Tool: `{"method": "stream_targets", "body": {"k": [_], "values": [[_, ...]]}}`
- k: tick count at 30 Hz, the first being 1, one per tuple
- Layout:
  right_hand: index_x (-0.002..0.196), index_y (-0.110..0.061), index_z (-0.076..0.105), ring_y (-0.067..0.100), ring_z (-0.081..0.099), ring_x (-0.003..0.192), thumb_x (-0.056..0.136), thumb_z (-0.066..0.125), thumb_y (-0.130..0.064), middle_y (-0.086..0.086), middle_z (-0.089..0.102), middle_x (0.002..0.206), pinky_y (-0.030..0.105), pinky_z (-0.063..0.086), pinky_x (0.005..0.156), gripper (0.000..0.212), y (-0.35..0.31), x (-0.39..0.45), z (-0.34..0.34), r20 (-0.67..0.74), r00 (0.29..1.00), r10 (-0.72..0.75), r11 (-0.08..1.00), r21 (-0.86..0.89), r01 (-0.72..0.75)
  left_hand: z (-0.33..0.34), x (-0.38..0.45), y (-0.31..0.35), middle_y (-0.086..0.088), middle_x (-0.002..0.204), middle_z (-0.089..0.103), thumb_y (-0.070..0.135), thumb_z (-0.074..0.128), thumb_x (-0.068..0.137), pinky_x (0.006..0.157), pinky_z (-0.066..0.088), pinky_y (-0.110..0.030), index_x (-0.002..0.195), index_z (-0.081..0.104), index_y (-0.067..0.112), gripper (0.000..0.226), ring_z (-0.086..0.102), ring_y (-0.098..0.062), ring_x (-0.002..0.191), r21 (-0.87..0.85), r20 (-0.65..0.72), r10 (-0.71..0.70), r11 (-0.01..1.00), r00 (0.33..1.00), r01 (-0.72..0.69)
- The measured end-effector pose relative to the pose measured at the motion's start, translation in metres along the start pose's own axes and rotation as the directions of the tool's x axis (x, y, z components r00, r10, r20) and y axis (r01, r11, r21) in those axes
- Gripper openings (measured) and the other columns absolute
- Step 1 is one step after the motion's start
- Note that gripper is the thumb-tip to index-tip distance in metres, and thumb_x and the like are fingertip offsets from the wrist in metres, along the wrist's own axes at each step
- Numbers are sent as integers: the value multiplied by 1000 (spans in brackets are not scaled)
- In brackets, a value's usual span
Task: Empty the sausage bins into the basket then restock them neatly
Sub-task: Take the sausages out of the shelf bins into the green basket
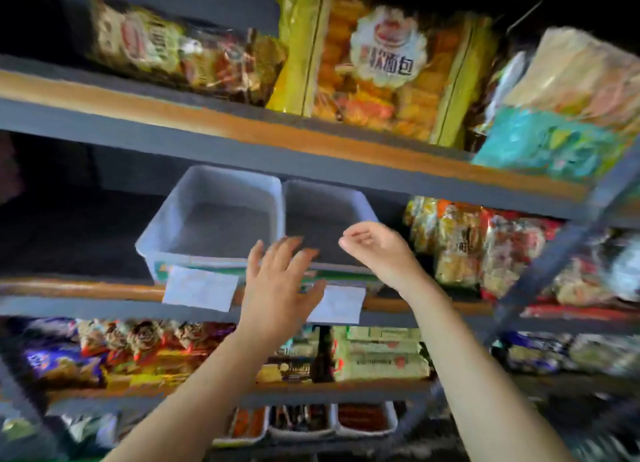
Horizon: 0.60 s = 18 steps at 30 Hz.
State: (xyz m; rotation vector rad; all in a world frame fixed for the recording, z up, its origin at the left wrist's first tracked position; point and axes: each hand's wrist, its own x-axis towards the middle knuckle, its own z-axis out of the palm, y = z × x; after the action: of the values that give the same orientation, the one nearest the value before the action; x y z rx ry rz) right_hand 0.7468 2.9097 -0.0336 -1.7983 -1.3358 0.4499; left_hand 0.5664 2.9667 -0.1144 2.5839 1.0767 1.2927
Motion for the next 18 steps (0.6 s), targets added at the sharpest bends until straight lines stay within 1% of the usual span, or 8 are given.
{"method": "stream_targets", "body": {"k": [1,3,5,8,11,14,16,18], "values": [[107,-22,67,8,64,102,82,75,-39,-7,68,106,23,51,89,31,9,7,-8,131,991,29,999,-48,-23,8,4,-3,-5,125,63,52,49,85,110,25,-53,120,65,19,50,56,-28,121,75,37,-42,996,998,39],[121,-26,61,5,58,116,71,75,-59,-11,62,124,27,46,102,62,20,20,-15,358,930,81,982,-186,-14,15,7,-12,-8,124,64,59,43,87,112,23,-53,124,62,14,61,56,-31,118,194,77,-125,975,989,108],[132,-27,55,5,52,124,70,73,-64,-12,55,136,28,40,109,75,22,35,-14,485,868,109,949,-310,55,16,6,-18,-7,121,66,60,39,90,110,28,-52,125,63,12,64,59,-32,113,255,82,-132,961,988,107],[142,-23,46,8,48,128,78,70,-62,-11,47,144,26,37,108,79,14,56,-6,594,788,160,889,-433,146,14,2,-21,-6,124,66,54,33,97,102,37,-47,129,63,12,61,60,-30,111,295,71,-101,952,992,76],[147,-22,41,14,47,130,81,63,-64,-6,46,146,34,37,110,81,12,68,4,665,691,284,849,-510,142,14,2,-24,-4,127,65,50,36,98,98,34,-41,132,60,14,55,61,-27,111,331,62,-88,942,994,62],[139,-16,49,22,57,122,84,66,-55,3,58,136,41,44,107,69,20,74,8,709,617,340,891,-453,30,16,2,-23,-4,128,65,50,40,97,99,33,-40,133,60,15,54,60,-26,112,351,49,-96,933,994,73],[128,-15,58,29,64,111,77,74,-52,11,66,124,46,47,101,65,25,78,9,760,536,367,920,-382,-89,18,2,-21,-3,128,65,50,40,97,99,32,-40,133,60,15,54,59,-26,113,357,36,-103,930,994,83],[124,-13,61,32,65,105,67,79,-50,16,67,121,49,48,97,70,25,81,9,786,483,385,921,-364,-142,18,2,-20,-3,128,65,51,39,97,100,32,-41,133,59,16,54,58,-26,113,360,24,-101,929,995,85]]}}
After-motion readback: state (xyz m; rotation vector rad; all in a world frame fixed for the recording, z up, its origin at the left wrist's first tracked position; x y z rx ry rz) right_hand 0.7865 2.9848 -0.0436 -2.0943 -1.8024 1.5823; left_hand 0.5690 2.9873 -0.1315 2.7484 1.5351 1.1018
